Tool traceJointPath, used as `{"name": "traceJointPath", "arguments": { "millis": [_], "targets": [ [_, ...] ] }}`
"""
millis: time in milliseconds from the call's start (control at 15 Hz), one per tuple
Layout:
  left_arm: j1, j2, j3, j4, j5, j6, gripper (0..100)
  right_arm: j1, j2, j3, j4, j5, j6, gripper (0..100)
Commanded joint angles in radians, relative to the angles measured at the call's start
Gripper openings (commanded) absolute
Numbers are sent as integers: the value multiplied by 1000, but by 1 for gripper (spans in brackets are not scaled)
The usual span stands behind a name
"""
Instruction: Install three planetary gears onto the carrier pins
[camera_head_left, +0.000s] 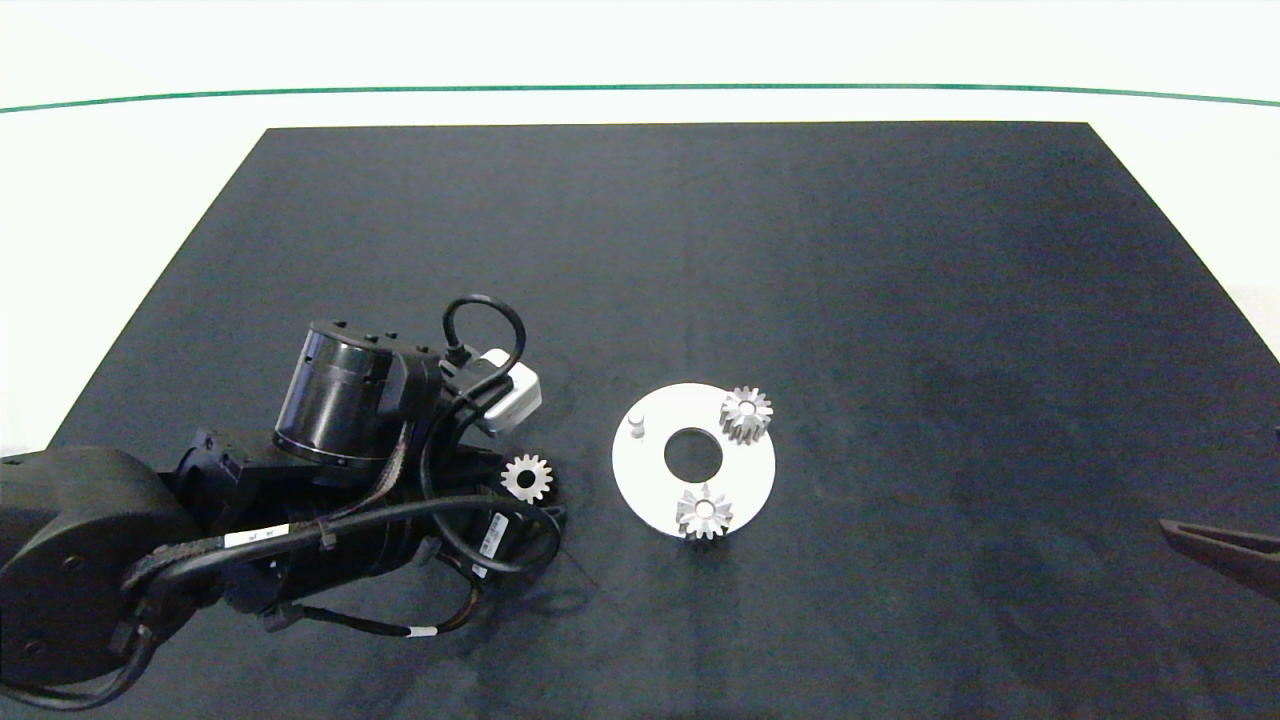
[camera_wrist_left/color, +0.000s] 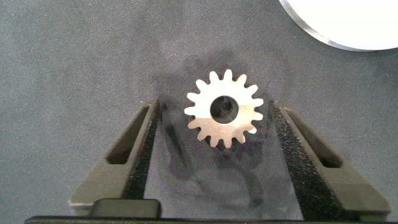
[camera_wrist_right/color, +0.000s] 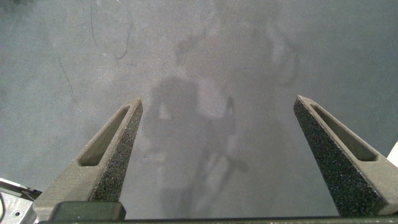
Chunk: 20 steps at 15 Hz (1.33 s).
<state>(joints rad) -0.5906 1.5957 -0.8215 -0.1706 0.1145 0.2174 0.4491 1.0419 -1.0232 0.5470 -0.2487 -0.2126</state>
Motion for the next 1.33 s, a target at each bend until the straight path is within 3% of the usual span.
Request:
{"name": "traceJointPath", "arguments": {
  "millis": [67, 267, 1333],
  "targets": [
    [0, -3, 2, -3, 5, -1, 65, 0, 3, 0, 4, -1, -2, 100],
    [-1, -2, 8, -24, 27, -1, 59, 0, 4, 2, 4, -1, -1, 100],
    [-3, -11, 18, -23, 27, 2, 26, 5, 23, 18, 4, 0, -1, 100]
  ]
}}
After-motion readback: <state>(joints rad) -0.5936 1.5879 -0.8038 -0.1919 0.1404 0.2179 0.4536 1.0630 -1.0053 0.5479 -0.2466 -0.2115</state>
